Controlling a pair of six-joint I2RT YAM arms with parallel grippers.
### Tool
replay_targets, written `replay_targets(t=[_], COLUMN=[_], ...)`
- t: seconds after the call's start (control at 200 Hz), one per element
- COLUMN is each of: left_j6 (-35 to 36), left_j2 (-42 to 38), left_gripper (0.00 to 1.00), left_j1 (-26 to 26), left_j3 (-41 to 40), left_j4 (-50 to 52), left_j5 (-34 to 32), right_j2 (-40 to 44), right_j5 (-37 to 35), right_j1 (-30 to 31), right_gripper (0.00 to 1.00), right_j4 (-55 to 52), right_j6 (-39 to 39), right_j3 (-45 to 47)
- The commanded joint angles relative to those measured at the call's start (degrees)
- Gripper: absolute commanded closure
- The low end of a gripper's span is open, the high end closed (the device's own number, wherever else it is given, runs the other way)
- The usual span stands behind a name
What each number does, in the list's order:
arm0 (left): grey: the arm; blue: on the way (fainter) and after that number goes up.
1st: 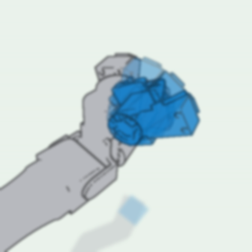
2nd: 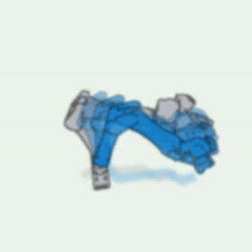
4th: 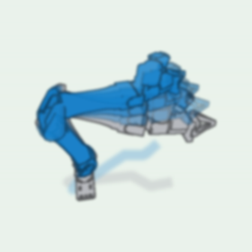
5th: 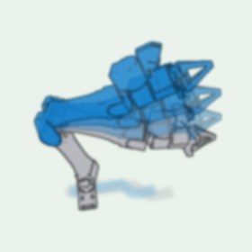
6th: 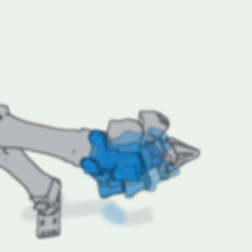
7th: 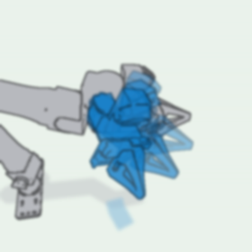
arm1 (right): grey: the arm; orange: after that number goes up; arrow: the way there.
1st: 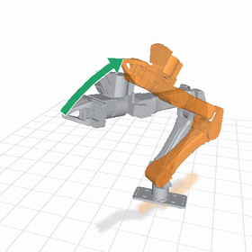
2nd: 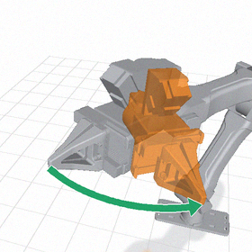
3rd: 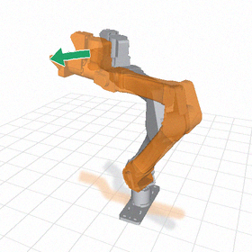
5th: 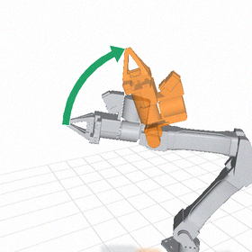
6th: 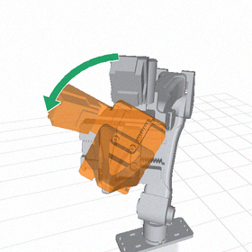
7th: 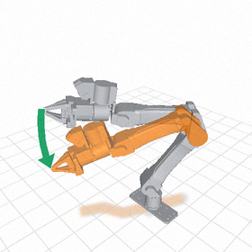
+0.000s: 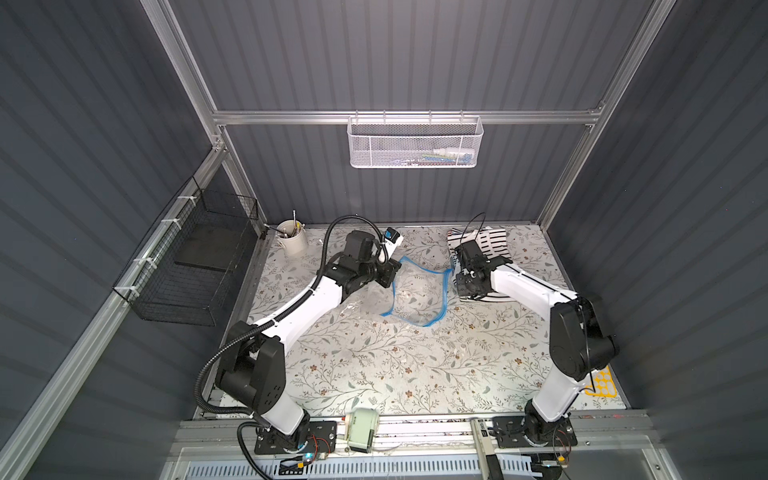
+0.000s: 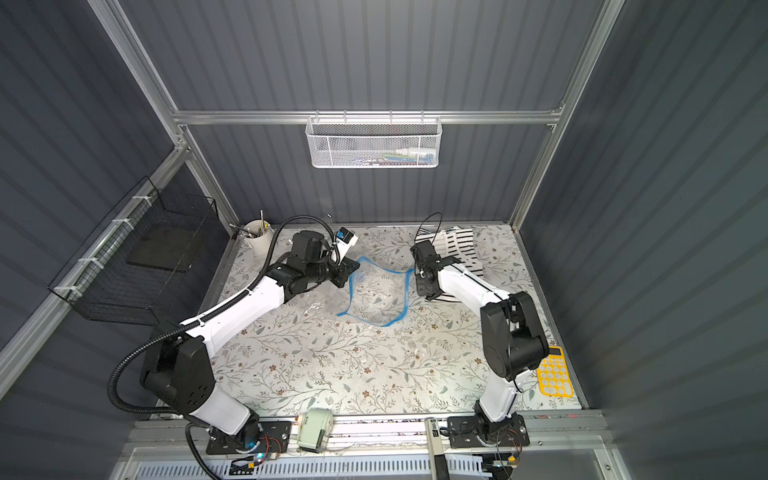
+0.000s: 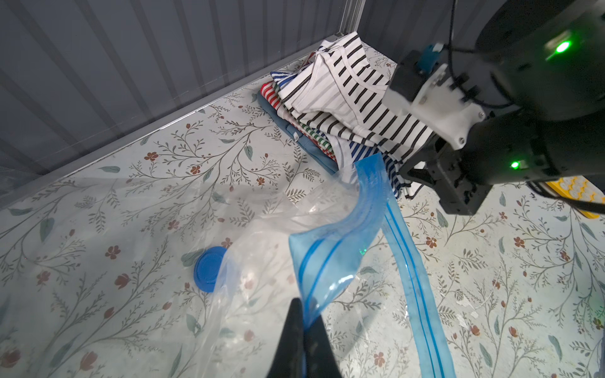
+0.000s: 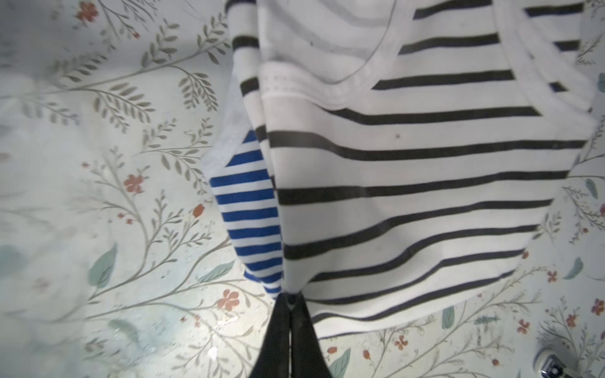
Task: Take the tank top out of the vacuum bag
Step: Adjust the tank top at the center of the board, then place the vacuum bag at the center of the board.
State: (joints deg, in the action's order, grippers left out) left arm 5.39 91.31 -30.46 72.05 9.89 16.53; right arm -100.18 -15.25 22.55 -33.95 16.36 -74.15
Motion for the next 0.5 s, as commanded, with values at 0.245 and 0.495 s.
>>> replay_targets(t=[0.245, 0.495], left_j6=[0.1, -0.2], left_j2=[-1.1, -6.0], left_gripper=[0.93, 0.43], left_j1=[-0.5, -0.4], left_j3=[1.2, 0.8], left_j4=[1.0, 0.3], left_j5=[0.7, 9.8], right_j2=[-3.3, 5.1], right_j5=[11.7, 11.1], right_j1=[-0.5, -0.6], right_gripper=[0.77, 0.59], right_j4=[2.0, 2.3], right_j6=[2.9, 4.3], right_j3=[1.0, 5.3])
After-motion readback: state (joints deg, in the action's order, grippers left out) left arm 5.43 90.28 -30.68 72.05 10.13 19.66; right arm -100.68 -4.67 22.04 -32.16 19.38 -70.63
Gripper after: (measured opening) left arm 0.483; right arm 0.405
